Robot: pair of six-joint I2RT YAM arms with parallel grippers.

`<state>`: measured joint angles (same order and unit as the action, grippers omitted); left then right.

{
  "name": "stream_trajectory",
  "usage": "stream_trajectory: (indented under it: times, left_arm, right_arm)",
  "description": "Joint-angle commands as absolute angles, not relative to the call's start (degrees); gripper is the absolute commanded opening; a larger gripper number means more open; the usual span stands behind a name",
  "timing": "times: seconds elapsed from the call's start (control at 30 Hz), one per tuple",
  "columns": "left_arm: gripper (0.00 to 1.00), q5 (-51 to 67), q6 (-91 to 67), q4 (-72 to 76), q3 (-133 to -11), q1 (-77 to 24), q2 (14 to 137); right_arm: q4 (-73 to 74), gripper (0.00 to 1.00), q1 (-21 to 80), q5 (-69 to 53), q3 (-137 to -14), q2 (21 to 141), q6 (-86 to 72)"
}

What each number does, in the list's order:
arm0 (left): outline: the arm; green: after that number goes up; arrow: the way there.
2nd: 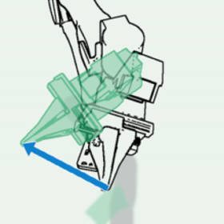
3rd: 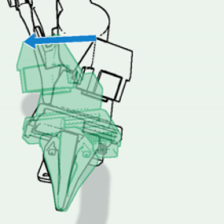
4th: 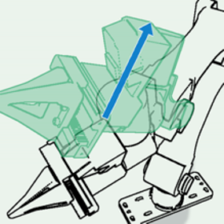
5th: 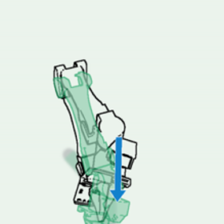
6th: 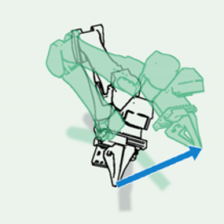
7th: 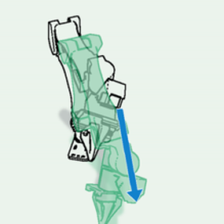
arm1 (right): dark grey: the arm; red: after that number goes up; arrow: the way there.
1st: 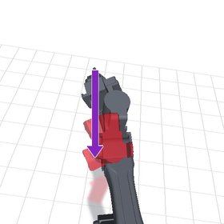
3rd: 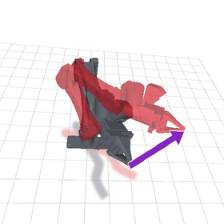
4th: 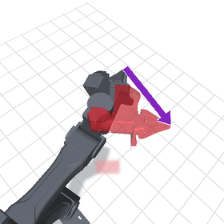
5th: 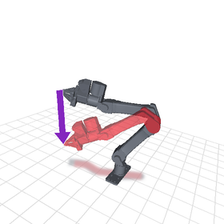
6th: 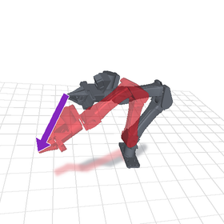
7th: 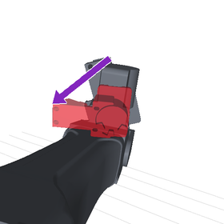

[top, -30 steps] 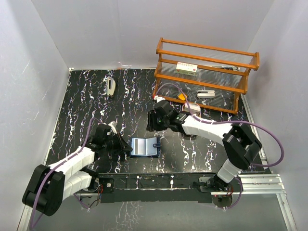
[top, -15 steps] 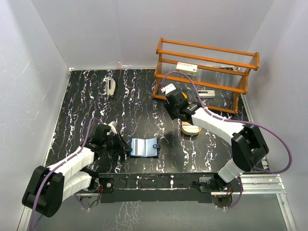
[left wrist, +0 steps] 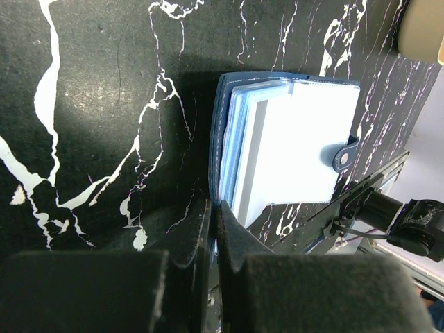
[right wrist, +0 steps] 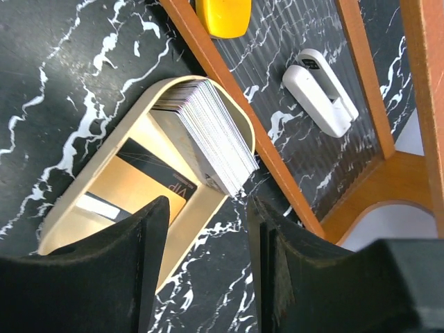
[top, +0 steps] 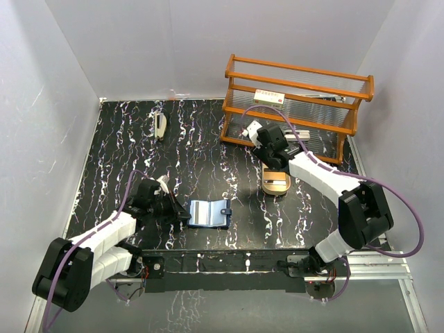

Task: Put the credit cards into the card holder
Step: Pick up the credit card from the storage box.

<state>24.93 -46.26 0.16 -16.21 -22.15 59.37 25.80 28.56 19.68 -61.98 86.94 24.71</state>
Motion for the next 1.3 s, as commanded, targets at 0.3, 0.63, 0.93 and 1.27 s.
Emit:
stream_trajectory:
  times: [0.3, 0.63, 0.93, 1.27]
  left_arm:
    - [0.0, 27.0, -45.8, -0.2, -17.6, -22.2, 58.4]
    - [0.0, 27.1, -45.6, 0.0, -17.4, -22.2, 59.0]
    - [0.0, 26.8, -45.4, 0.0, -17.5, -22.2, 59.4]
    - [0.0, 26.4, -45.3, -0.4, -17.5, -22.2, 59.4]
  right_arm:
    - [18.0, 0.48, 26.2, 20.3, -59.4, 89.8, 38.9]
    - [14.6, 0.49, 25.3, 20.3, -61.9, 94.4, 41.6]
    - [11.5, 0.49, 24.6, 21.6, -60.7, 96.5, 43.6]
    - [9.3, 0.49, 23.5, 23.3, -59.9, 97.4, 45.3]
